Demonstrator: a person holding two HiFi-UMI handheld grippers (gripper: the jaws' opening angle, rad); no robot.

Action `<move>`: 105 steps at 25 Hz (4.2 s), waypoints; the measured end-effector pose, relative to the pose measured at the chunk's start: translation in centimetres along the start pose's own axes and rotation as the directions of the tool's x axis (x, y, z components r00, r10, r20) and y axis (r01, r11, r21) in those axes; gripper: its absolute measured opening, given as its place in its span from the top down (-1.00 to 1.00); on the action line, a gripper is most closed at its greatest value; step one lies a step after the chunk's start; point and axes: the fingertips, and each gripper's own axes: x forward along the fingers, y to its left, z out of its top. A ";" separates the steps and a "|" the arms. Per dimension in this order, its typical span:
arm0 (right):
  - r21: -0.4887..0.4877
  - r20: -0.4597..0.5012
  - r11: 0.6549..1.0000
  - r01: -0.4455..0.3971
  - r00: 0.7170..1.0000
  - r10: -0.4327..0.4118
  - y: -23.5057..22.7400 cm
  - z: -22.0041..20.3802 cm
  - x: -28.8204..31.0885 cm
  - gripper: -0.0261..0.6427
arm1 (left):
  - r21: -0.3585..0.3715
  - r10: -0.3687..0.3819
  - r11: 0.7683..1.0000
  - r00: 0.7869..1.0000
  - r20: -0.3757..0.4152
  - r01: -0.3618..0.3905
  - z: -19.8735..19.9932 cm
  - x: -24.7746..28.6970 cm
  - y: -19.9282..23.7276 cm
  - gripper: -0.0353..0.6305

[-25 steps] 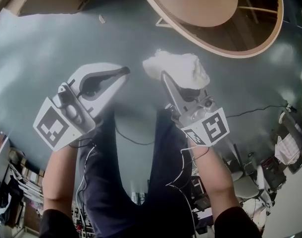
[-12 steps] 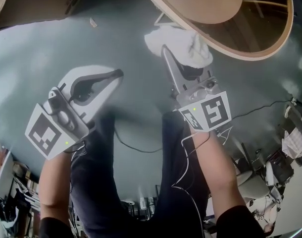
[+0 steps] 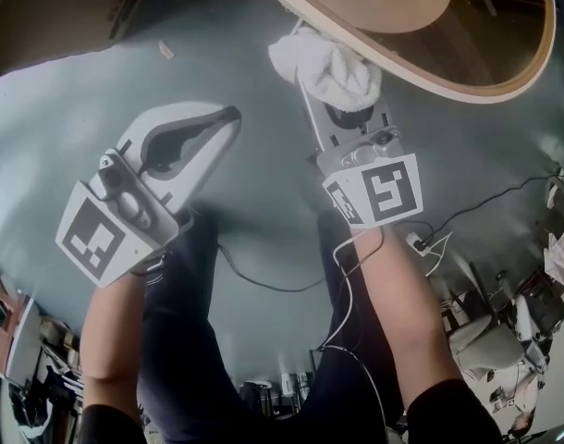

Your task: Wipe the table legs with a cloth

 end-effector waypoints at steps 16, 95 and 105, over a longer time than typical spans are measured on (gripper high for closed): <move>0.005 -0.025 1.000 0.030 0.999 -0.029 -2.8 -8.6 3.6 0.69 | 0.065 0.031 0.997 0.999 0.026 -0.032 -4.4 0.6 4.2 0.88; -0.050 -0.160 0.992 0.115 0.980 -0.121 2.2 4.2 -2.7 0.69 | -0.046 0.014 0.999 0.999 -0.035 -0.015 9.5 -0.3 -3.0 0.88; -0.063 -0.205 0.987 0.147 0.966 -0.157 0.0 2.8 0.0 0.69 | -0.065 -0.001 0.998 1.000 -0.030 -0.001 8.9 -0.4 -2.4 0.88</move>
